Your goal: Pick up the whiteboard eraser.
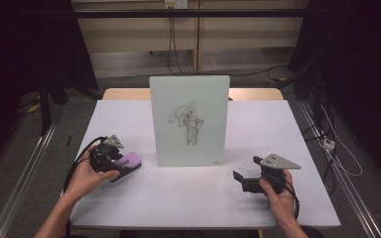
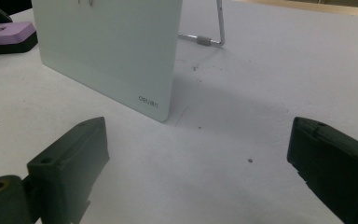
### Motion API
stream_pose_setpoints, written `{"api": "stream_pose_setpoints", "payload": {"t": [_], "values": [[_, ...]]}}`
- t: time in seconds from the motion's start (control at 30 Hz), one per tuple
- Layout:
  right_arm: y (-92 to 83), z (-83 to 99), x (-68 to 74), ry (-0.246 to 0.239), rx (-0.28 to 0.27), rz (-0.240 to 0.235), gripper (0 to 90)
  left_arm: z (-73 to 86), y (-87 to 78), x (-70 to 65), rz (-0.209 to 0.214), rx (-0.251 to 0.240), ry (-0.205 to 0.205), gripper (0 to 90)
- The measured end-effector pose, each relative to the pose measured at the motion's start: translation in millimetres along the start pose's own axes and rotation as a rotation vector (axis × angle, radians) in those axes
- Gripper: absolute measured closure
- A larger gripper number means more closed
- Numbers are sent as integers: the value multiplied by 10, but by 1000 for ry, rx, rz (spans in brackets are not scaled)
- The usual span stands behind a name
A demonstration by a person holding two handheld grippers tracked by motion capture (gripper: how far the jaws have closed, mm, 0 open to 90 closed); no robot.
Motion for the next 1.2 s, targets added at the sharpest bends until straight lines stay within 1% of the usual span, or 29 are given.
{"api": "stream_pose_setpoints", "payload": {"t": [0.03,0.07,0.13,0.17,0.23,0.27,0.33,0.4,0.53,0.57,0.63,0.67,0.7,0.77,0.87,0.9,0.97,1.0,1.03,1.07,1.1,1.13,1.17,1.2], "values": [[-1,-2,2,4,-2,0,53,1,10,-6,-5,0,-6,348],[-3,-2,2,5,-1,0,53,2,19,-4,-11,4,-3,354],[-4,-3,2,4,-1,1,53,10,29,-8,-8,14,1,353],[-1,-3,1,3,-1,2,53,13,34,-7,-18,15,5,363],[5,0,4,2,3,-1,53,17,36,5,-16,12,8,379],[7,1,7,2,4,-2,53,20,33,13,-25,10,8,395],[11,1,12,1,4,-4,53,22,35,18,-21,9,6,398],[11,1,14,0,5,-5,53,22,39,13,-8,10,16,401],[6,2,10,3,4,-3,53,19,35,7,-15,14,17,405],[6,1,8,3,3,-3,53,16,33,11,-25,9,8,407],[6,0,8,4,3,-2,53,17,21,23,-25,12,6,407],[7,0,7,3,3,-2,53,13,17,22,-21,-1,-3,408],[8,0,7,3,3,-2,52,11,9,28,-27,-3,-1,408],[6,-1,10,2,2,-3,53,-4,-15,29,-26,-21,-7,408],[4,0,7,2,2,-2,53,-42,-63,30,-35,-61,-10,409],[4,0,5,2,1,-2,53,-61,-80,23,-38,-80,-16,409],[6,1,7,7,2,-1,53,-84,-113,17,-47,-100,-13,409],[6,0,8,8,1,-1,52,-97,-127,12,-55,-116,-19,409],[4,0,6,4,0,-2,53,-106,-143,12,-52,-122,-18,410],[3,0,7,4,0,-2,53,-115,-149,4,-52,-136,-29,410],[2,-1,7,4,-1,-2,52,-122,-163,7,-60,-146,-28,410],[0,0,6,5,0,0,53,-122,-181,9,-58,-145,-26,409],[0,1,4,5,1,1,53,-127,-184,1,-55,-155,-36,409],[1,1,3,4,1,1,53,-132,-195,0,-58,-166,-36,409]]}}
Point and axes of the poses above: each handheld gripper's, and its own axes: y roughly forward along the jaws, z roughly out of its underside, x roughly to its left, the point moved 7 cm from there along y, roughly forward along the jaws, and after that the axes turned 6 degrees about -x, right-handed, at the moved point
